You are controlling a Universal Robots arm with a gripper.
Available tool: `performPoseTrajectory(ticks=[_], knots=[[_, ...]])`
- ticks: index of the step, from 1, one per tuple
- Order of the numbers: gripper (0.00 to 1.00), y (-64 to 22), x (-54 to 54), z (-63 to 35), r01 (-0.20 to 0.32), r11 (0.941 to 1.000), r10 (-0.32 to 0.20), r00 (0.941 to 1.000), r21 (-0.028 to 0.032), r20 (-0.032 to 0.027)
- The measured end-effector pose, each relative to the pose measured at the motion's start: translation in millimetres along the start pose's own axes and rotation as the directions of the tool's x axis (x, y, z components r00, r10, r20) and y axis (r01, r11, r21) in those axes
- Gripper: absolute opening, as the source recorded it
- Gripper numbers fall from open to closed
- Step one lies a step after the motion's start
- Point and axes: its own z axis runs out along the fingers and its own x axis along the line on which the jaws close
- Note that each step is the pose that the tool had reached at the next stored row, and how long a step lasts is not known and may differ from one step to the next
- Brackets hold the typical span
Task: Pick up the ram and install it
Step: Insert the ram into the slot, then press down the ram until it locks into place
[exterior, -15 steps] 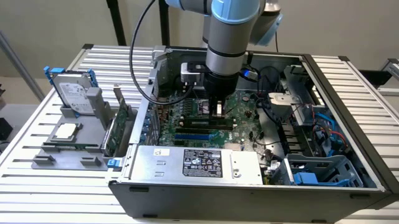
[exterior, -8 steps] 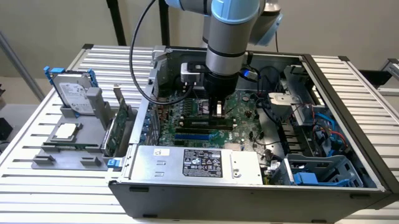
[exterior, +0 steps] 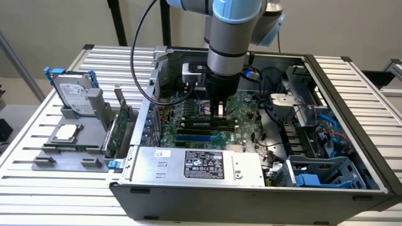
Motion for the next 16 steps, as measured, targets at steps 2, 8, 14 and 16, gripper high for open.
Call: performPoseTrajectory(ticks=[2, 8, 14, 16], knots=[[0.00, 0.0, -0.3, 0.0, 0.000, 1.0000, 0.000, 1.0000, -0.0001, -0.0020], [0.00, 0.0, -4.0, -0.1, 0.000, 1.0000, 0.000, 1.0000, -0.0001, -0.0051], [0.00, 0.1, -4.1, 0.0, 0.000, 1.0000, 0.000, 1.0000, -0.0003, -0.0097], [0.00, 0.1, -4.1, 0.3, 0.000, 1.0000, 0.000, 1.0000, -0.0002, -0.0098]])
